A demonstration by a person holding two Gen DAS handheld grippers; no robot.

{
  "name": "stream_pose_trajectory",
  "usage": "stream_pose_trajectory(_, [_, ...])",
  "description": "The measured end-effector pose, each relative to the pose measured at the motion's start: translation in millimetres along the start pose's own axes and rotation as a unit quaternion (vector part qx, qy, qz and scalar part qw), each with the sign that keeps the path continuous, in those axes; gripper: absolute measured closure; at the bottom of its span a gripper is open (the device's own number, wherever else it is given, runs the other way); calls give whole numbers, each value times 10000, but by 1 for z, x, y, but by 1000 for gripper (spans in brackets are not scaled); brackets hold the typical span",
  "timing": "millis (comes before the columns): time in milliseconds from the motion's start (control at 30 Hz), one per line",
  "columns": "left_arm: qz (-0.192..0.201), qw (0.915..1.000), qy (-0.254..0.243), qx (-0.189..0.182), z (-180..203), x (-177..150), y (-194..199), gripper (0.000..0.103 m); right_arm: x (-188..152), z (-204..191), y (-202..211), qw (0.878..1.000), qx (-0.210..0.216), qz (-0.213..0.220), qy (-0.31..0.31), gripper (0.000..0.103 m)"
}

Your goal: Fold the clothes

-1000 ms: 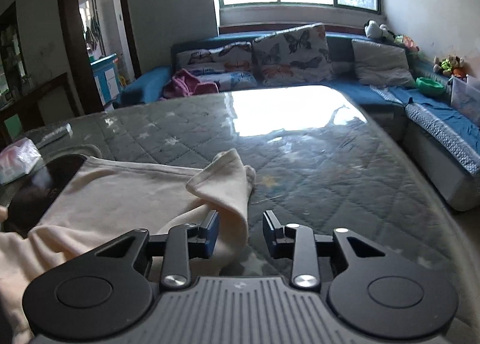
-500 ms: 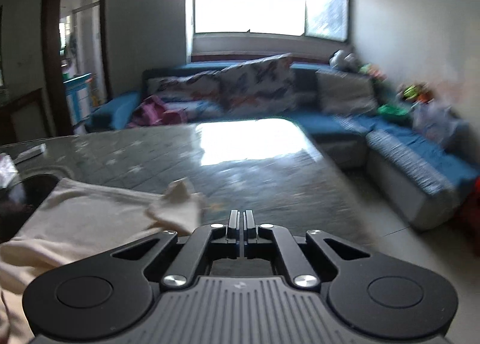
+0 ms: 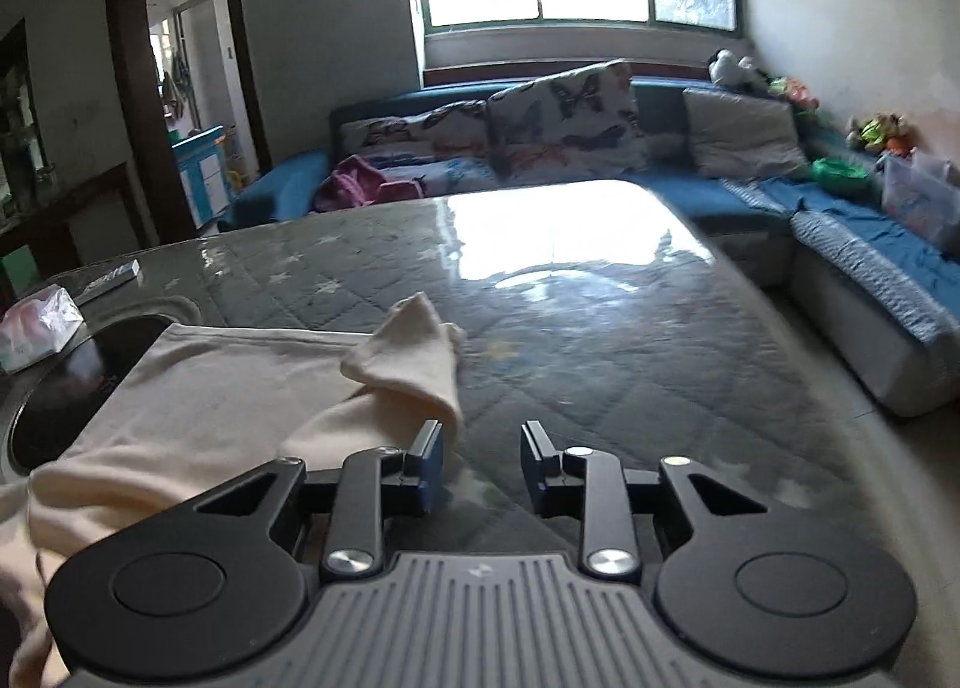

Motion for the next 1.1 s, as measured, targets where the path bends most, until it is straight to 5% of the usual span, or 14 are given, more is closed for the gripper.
stream_pose_trajectory(167, [-87, 9999, 32, 133, -6, -2, -4, 99, 0, -6, -29, 9999, 78, -107, 24, 70])
stream_pose_trajectory(300, [-78, 9999, -37, 143, -5, -1, -4, 99, -2, -7, -37, 9999, 89, -135, 52, 98])
stream_pose_trajectory(667, [226, 9990, -380, -78, 13, 16, 5, 99, 20, 23, 51, 9922, -890, 687, 530, 102])
stream_pose_trajectory(933, [306, 9972, -583, -342, 36, 21, 10, 95, 10, 18, 45, 9983, -298, 360, 361, 86])
stream_pose_trajectory(1033, [300, 9966, -676, -363, 41, 22, 11, 88, 7, 7, 23, 9991, -103, 239, 338, 68])
stream_pose_trajectory(1100, [293, 9964, -692, -383, 43, 22, 12, 79, 5, 0, 9, 9992, -58, 164, 361, 68])
Point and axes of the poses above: each gripper's, at about its wrist camera, not at the fingertips, and y roughly against the way its jaws point, z to its right, x to its top, the point moved 7 cm from there along -y, roughly the way its jaws point, and after that the axes turned 3 degrees about -y, right-handed, at the moved point
